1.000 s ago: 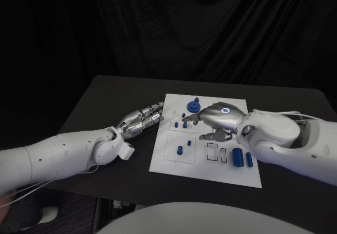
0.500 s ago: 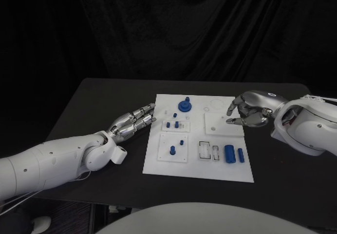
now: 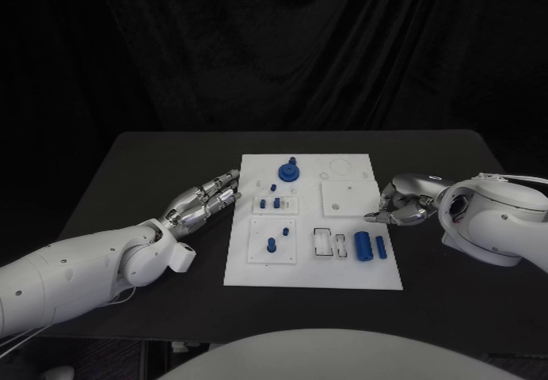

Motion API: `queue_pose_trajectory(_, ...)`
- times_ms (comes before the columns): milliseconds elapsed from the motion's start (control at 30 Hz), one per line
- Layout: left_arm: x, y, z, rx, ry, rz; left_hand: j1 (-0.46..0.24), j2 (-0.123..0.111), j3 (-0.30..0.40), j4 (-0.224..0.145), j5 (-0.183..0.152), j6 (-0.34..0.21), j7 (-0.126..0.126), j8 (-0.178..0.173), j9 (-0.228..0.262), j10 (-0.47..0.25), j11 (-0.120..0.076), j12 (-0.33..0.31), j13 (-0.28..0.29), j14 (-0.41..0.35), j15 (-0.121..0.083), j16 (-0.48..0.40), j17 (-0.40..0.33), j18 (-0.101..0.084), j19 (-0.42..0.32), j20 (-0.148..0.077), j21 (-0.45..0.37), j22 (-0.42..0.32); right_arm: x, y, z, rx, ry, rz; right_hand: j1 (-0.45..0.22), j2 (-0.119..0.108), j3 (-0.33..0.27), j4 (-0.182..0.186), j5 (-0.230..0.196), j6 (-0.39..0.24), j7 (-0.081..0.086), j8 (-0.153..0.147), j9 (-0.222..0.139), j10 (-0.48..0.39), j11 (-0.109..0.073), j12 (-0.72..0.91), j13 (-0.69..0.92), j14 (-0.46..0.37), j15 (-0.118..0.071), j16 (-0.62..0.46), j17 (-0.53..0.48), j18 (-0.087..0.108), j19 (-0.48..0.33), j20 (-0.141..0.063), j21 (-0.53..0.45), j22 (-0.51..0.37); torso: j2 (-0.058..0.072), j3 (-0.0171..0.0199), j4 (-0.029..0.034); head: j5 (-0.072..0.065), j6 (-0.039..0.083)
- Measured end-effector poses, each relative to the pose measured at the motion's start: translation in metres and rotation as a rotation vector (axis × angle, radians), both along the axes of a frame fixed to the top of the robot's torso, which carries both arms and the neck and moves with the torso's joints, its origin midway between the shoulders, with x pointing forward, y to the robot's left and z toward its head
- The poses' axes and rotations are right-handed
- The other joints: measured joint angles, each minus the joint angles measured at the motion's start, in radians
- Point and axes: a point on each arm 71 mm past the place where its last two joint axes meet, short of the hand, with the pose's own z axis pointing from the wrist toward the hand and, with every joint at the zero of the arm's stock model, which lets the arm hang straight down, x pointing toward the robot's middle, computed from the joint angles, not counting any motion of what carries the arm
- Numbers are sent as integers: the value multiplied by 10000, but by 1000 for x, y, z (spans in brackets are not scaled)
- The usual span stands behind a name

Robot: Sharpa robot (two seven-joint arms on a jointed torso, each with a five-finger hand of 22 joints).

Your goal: Assemble the parts on the task board

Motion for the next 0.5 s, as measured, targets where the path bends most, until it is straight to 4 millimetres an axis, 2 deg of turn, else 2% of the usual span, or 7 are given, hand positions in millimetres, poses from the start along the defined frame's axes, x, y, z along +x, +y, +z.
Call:
queue_pose_trajectory(33,0,0,0,3,0,4,0,0,0,0,25,0,0,0,0,0,0,0,0,0,0,0,0,0,31,-31,0,0,-1,0,-2,-109,60,-26,-129,-21,10,10,-103,0,0,104,112,-9,-9,0,0,-5,-5,45,0,-71,-7,-24,60,0,0,-2,-2,-31,0)
queue_pose_trajectory(167,0,1,0,11,-1,17,0,0,0,0,49,0,0,0,-1,0,0,0,1,0,0,0,1,1,31,-31,0,0,-6,3,-6,-401,170,-28,-487,-159,10,10,-416,-72,-72,468,541,-10,-81,0,-1,-4,-72,72,0,-72,-30,-63,183,-1,3,-8,-3,-140,0)
queue_pose_trajectory(267,0,1,0,11,-1,17,0,0,0,0,49,0,0,0,-1,0,0,0,1,0,0,0,1,1,31,-31,0,0,-9,7,-9,-566,183,58,-587,-200,10,10,-416,-71,-73,544,680,-9,-81,0,-1,14,-95,72,-1,-71,2,-103,183,-1,7,-8,0,-202,0)
queue_pose_trajectory(500,0,1,0,12,-1,13,0,0,29,-29,49,-1,0,0,-2,0,0,0,1,0,1,0,3,1,31,-31,0,1,-18,15,-18,-811,222,290,-661,-181,10,10,-415,-123,-216,1063,1277,16,-200,0,-2,30,-181,72,-1,-71,1,-174,183,-2,6,-11,7,-174,0)
